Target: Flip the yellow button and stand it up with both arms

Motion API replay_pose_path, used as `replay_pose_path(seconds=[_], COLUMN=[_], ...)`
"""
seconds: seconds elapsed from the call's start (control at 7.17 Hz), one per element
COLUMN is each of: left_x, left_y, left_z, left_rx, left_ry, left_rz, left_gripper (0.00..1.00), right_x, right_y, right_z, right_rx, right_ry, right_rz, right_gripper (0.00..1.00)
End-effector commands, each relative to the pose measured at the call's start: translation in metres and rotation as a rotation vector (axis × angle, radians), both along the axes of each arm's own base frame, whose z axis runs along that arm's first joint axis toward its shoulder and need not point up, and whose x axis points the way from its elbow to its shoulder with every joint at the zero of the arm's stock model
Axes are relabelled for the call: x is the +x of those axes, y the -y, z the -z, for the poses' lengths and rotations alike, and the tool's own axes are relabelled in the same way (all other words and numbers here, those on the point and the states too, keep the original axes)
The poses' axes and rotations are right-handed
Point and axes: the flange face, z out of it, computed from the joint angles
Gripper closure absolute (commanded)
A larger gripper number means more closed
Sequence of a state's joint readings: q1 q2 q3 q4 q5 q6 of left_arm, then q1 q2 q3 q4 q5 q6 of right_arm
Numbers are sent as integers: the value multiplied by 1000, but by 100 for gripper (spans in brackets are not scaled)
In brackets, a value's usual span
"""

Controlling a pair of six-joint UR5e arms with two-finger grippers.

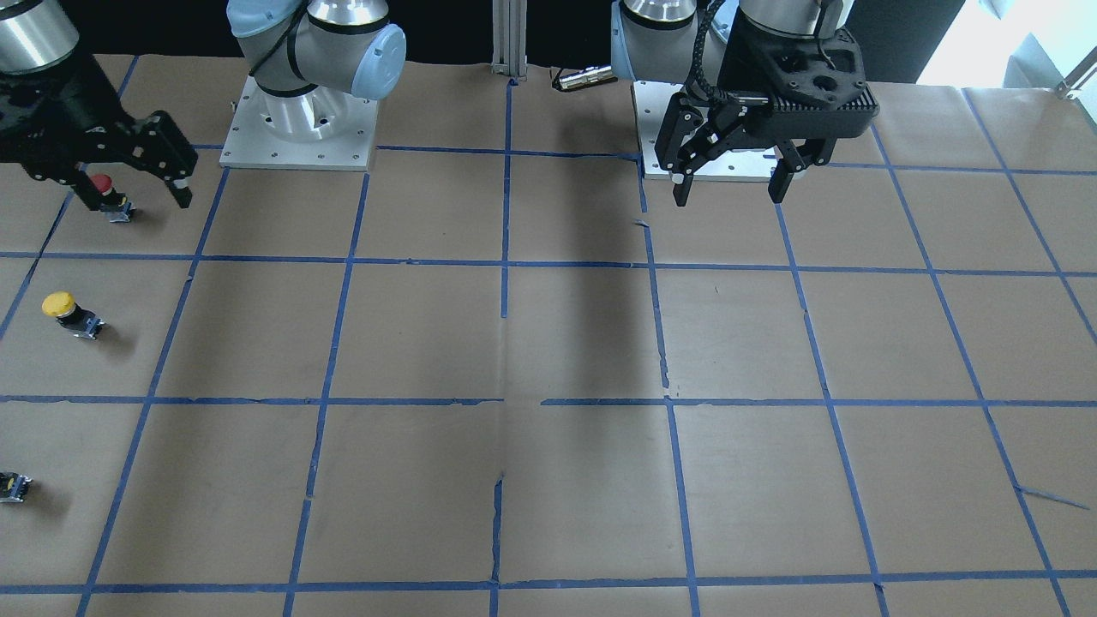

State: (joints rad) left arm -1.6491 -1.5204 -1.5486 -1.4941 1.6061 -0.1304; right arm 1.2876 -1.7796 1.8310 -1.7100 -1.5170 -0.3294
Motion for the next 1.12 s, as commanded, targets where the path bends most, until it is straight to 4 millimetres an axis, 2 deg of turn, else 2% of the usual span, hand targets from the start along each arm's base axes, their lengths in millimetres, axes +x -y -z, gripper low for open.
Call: replay_pose_path(seconds=[0.0, 0.14, 0.28, 0.56, 0.98], left_x=[0, 0, 0, 0, 0], left_y=[0, -1, -1, -1, -2], left_z=[0, 0, 1, 0, -1], left_rx=[1, 0, 2, -1, -2], left_ry=[0, 2, 0, 0, 0], left_rz=[0, 0, 0, 0, 0], left_gripper=[0, 0, 0, 0, 0], right_x=[75, 99, 107, 107, 97], right_y=[-4, -6, -7, -18, -20], right_z=[-35, -31, -22, -1, -10], right_rx=[27, 54, 94, 196, 185], right_ry=[5, -5, 6, -3, -88], right_rz=[-23, -28, -15, 1, 2], right_gripper=[0, 0, 0, 0, 0])
